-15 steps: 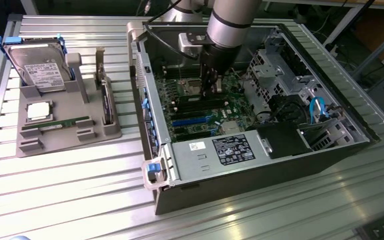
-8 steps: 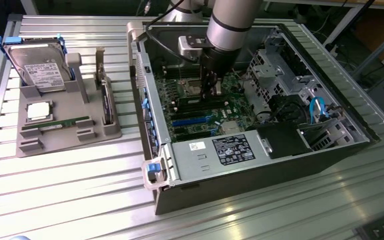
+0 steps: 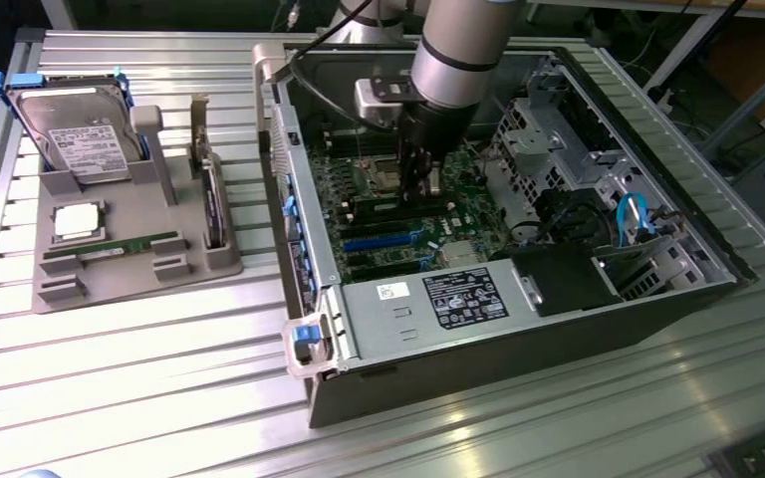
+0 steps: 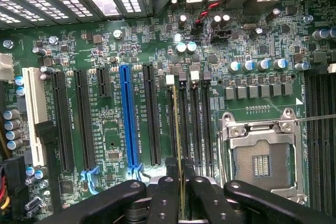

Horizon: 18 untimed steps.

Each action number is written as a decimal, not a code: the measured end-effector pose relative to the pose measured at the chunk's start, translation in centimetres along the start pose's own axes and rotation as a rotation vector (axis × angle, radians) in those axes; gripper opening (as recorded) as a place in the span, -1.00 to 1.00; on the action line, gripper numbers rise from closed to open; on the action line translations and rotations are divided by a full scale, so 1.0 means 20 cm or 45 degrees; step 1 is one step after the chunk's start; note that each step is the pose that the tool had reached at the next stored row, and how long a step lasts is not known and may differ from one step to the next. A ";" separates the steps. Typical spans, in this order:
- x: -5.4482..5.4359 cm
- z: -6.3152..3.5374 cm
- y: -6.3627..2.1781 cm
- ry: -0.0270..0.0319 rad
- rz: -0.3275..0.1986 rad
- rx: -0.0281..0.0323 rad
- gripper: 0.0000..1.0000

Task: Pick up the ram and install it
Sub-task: 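Insert the ram into the slot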

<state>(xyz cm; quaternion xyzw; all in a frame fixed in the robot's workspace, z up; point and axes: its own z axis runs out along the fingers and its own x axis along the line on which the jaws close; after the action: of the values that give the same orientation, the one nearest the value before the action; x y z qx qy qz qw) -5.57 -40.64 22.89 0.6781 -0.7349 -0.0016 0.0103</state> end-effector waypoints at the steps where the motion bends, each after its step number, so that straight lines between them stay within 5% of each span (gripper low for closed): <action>1: 0.00 0.004 0.000 -0.0001 0.000 -0.0001 -0.72; 7: 0.00 0.015 0.000 -0.0014 0.000 0.0005 -0.72; 10: 0.00 -0.045 0.001 0.0000 0.000 -0.0001 -0.72; 18: 0.00 -0.046 0.001 -0.0001 0.000 0.0000 -0.72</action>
<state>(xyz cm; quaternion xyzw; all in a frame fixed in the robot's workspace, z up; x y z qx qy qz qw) -5.57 -40.64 23.81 0.6781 -0.7349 -0.0017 0.0102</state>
